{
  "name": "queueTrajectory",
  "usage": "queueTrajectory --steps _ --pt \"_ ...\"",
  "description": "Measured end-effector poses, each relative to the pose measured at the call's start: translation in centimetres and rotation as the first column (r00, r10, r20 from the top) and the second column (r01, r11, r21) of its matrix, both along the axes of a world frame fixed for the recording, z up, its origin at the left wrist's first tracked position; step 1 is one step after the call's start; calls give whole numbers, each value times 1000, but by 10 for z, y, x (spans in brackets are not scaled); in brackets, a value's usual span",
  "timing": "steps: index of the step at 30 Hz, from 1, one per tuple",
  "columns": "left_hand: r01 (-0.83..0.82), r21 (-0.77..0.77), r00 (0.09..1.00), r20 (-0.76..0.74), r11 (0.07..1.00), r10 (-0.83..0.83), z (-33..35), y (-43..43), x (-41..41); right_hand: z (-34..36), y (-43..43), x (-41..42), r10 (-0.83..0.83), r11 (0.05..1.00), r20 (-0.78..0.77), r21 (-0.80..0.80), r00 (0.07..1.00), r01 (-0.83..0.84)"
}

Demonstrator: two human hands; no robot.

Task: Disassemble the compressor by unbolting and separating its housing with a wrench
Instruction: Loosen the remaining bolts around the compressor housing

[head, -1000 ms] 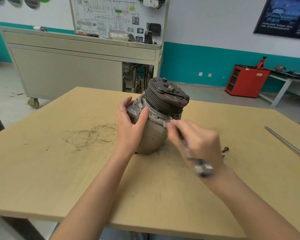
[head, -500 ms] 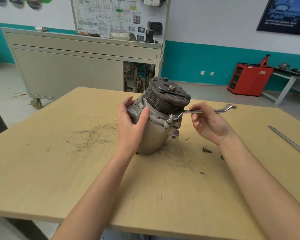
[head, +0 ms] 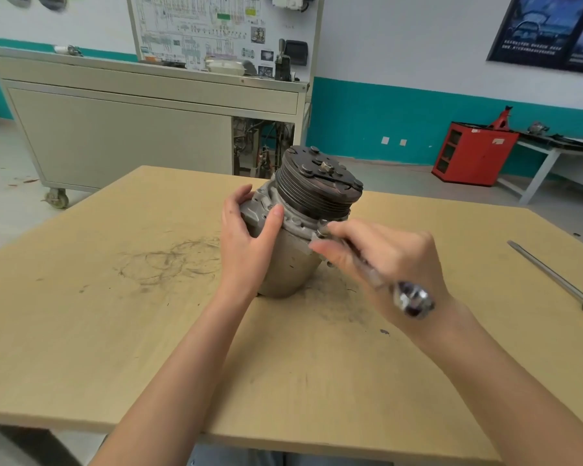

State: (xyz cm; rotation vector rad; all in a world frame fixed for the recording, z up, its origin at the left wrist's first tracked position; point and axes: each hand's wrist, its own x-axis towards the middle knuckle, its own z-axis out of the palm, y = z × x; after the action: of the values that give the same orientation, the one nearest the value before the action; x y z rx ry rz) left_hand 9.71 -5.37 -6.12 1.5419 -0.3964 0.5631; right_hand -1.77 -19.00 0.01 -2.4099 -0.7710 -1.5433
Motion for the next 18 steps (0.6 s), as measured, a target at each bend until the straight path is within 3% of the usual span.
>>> queueTrajectory --steps 3,6,8,9,10,12,14,18 --pt "5 4 1000 1 1000 -5 -1 1 0 -15 5 -2 -117 984 142 -118 983 134" --pt "11 9 1000 -4 1000 -11 0 1 -1 -25 4 -1 -115 988 204 -79 972 134" --pt "6 3 1000 -6 1000 -6 0 1 0 -34 1 2 -28 993 137 116 990 13" --pt "6 -2 1000 -7 1000 -6 0 1 0 -39 -1 3 82 949 45 300 996 -92" --pt "11 -6 1000 -10 1000 -11 -1 1 0 -42 -5 4 246 836 -56 518 968 -182" --pt "20 -8 1000 -20 1000 -20 -1 0 1 -43 -18 9 585 492 -139 844 799 -214" --pt "14 -7 1000 -24 1000 -14 -1 0 1 -39 -40 20 783 260 -125 956 609 -139" --pt "20 -15 1000 -23 1000 -20 -1 0 1 -18 -65 48 965 136 -137 991 224 21"
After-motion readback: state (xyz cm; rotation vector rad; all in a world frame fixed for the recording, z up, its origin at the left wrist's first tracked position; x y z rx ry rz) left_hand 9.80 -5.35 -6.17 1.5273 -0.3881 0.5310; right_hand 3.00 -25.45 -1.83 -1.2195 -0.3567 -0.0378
